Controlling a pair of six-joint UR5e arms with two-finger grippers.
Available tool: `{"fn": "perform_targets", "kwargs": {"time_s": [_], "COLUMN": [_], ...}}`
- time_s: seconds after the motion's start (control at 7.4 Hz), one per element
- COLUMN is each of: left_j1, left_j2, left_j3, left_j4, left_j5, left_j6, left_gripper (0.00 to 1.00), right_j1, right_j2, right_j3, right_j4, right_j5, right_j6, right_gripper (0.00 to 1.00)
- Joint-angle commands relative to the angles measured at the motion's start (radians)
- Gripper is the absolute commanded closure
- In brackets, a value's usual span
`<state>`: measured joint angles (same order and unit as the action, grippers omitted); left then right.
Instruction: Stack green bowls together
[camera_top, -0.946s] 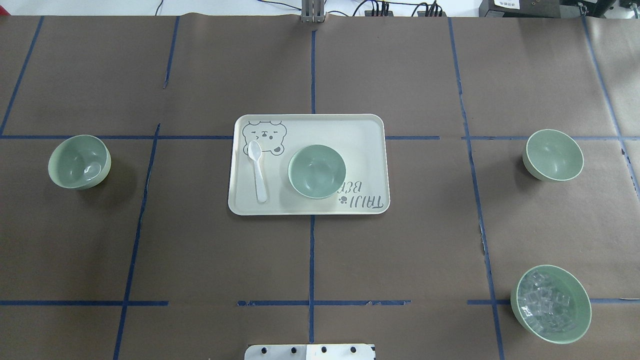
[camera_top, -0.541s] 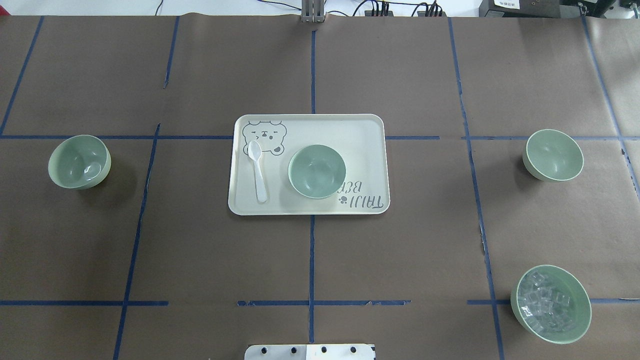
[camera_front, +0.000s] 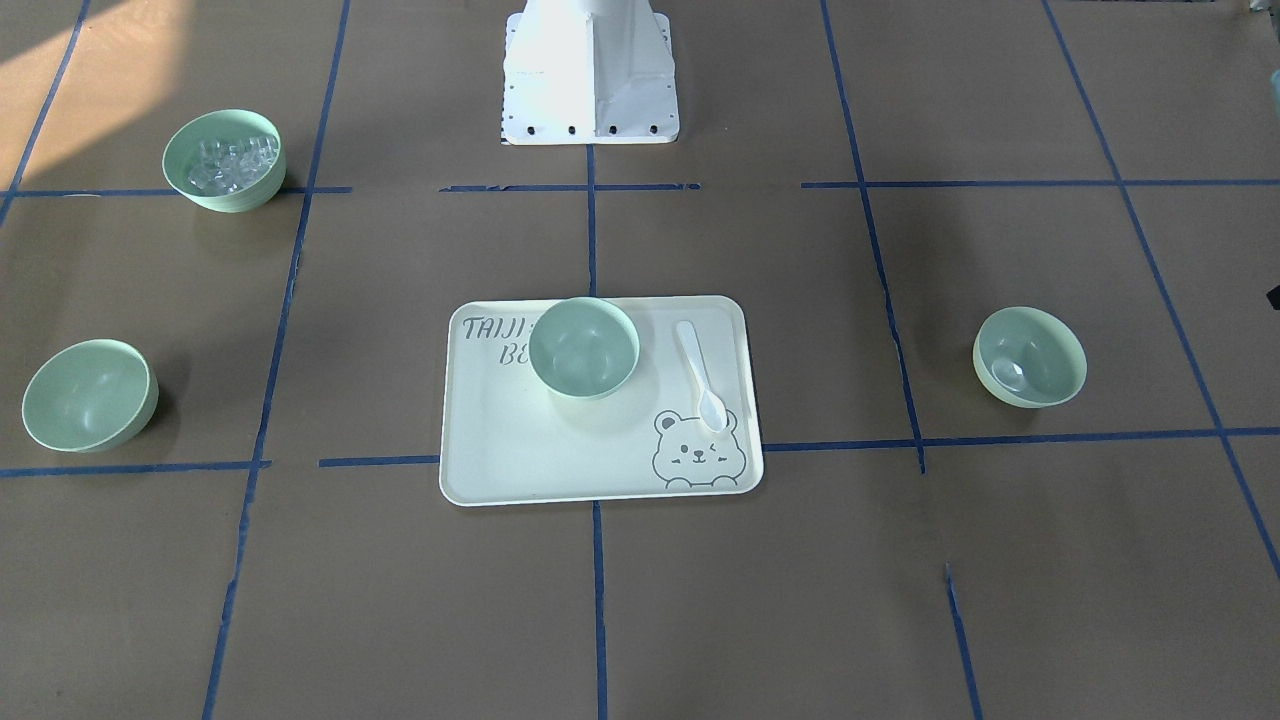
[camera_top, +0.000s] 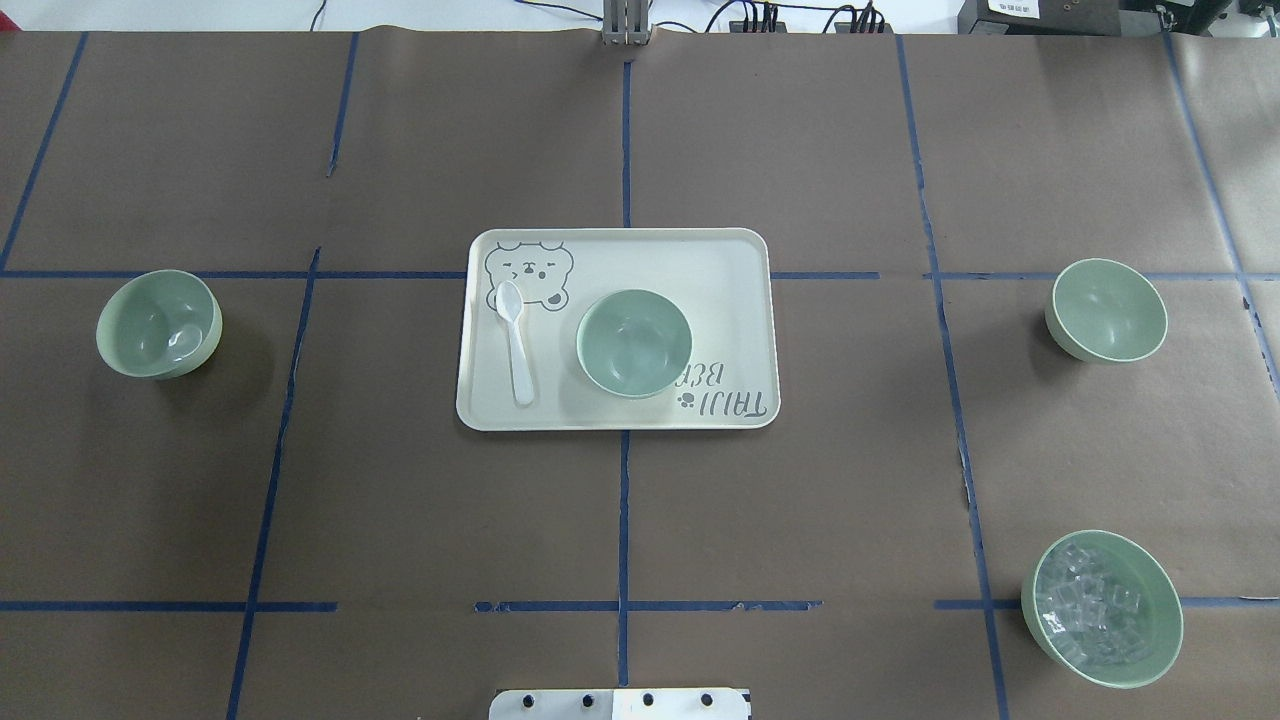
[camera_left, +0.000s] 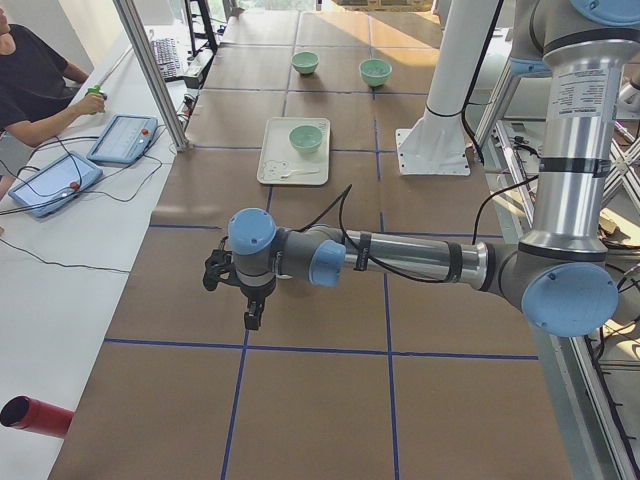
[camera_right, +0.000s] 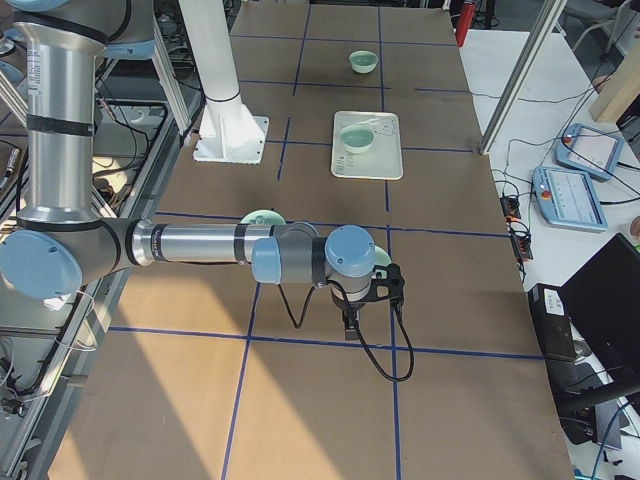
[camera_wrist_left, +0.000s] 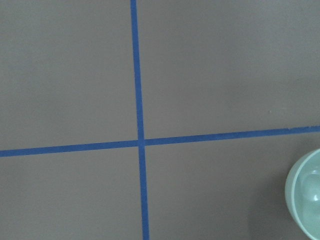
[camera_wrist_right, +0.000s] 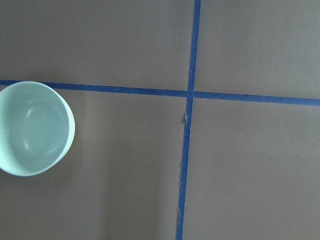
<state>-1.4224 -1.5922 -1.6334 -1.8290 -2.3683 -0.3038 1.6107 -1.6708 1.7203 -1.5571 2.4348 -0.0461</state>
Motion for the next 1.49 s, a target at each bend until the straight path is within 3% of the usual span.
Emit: {"fn": "perform_targets", "kwargs": {"time_s": [0.0,0.27,0.41,0.81,1.22,1.35], "left_j1": [0.135,0.224,0.270,0.325,0.460,0.461], "left_j2": [0.005,0.023,0.023,0.024,0.024,0.024], "left_j3": [0.001,0.009,0.009,0.071,0.102,0.102], "left_j4": [-0.135,-0.284,-0.317,-0.419,-0.555,-0.555], "left_j5": [0.003,0.027,0.102,0.132,0.254,0.267], "left_j6": [-0.241,-0.427,-0.496,-0.535,-0.762,-0.765], "left_gripper": [0.00,0.00,0.00,0.00,0.00,0.11], "right_j1": [0.000,0.000,0.000,0.000,0.000,0.000], "right_j2": [0.000,-0.003,-0.001,0.014,0.014,0.014], "right_j3": [-0.001,0.007,0.007,0.044,0.064,0.064], "right_j4": [0.000,-0.001,-0.001,-0.006,-0.001,0.000], "right_j5": [0.001,0.004,0.003,0.000,0.000,0.001], "right_j6": [0.000,-0.001,-0.001,0.000,0.000,0.000], "right_gripper": [0.00,0.00,0.00,0.00,0.00,0.00]}}
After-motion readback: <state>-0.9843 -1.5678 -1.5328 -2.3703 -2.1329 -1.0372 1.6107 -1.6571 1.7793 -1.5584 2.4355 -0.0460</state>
